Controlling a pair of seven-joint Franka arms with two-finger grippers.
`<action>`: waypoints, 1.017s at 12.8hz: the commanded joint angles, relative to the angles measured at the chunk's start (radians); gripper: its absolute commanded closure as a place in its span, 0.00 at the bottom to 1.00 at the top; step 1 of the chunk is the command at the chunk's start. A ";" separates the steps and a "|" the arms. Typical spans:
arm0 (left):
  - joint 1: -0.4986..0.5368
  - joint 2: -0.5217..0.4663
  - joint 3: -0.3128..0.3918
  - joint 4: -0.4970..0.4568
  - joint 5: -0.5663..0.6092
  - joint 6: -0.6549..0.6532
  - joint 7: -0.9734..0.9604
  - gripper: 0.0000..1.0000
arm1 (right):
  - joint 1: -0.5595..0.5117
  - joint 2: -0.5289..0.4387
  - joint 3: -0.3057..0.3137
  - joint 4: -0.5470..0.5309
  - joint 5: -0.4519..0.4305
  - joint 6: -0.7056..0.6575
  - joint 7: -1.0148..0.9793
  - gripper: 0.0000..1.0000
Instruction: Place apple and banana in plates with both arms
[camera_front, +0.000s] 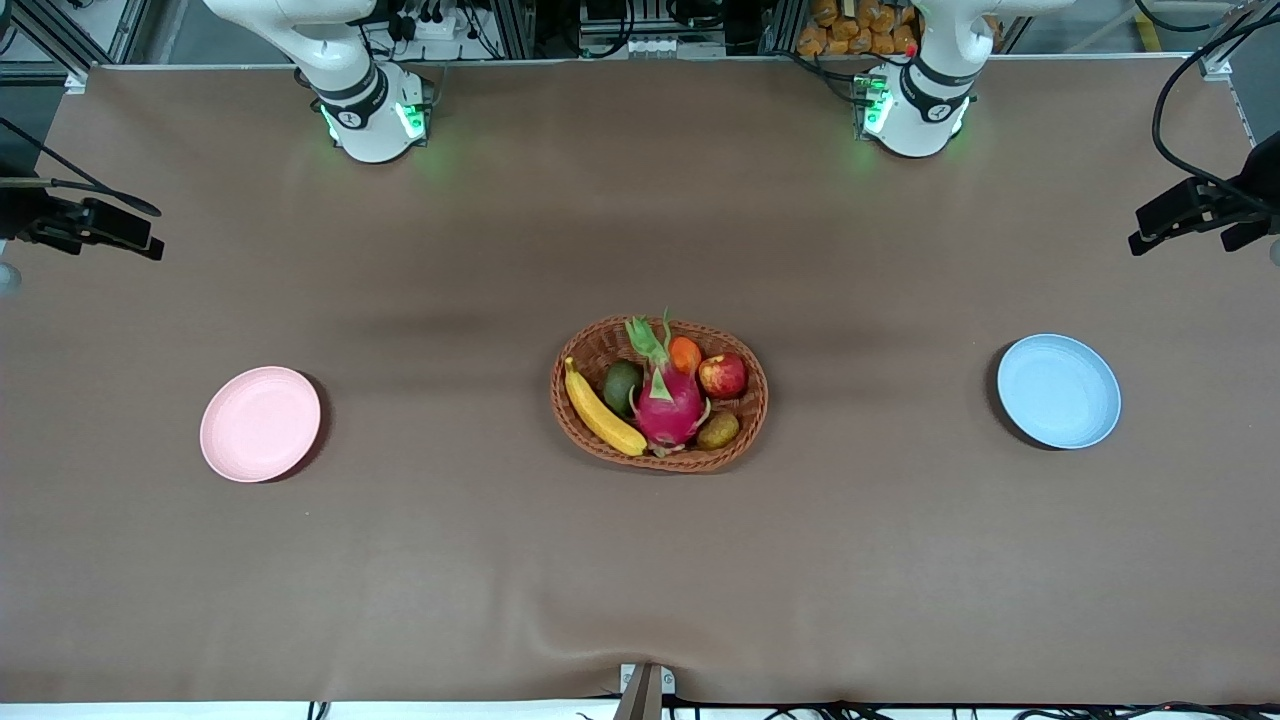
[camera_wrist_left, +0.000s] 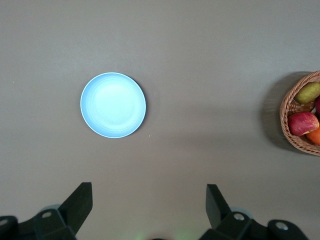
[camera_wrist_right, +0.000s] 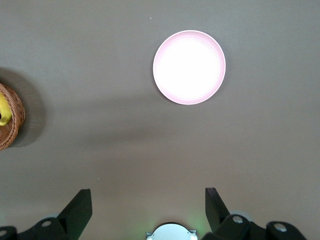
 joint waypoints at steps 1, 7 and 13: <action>-0.002 -0.005 -0.003 -0.002 0.018 0.009 0.016 0.00 | 0.000 -0.003 -0.001 0.006 0.016 -0.004 0.014 0.00; 0.010 0.014 -0.021 -0.003 0.009 0.004 0.016 0.00 | -0.001 -0.003 -0.001 0.004 0.016 -0.004 0.014 0.00; -0.020 0.107 -0.056 -0.005 0.004 0.035 0.021 0.00 | -0.003 -0.003 -0.001 0.003 0.016 -0.004 0.014 0.00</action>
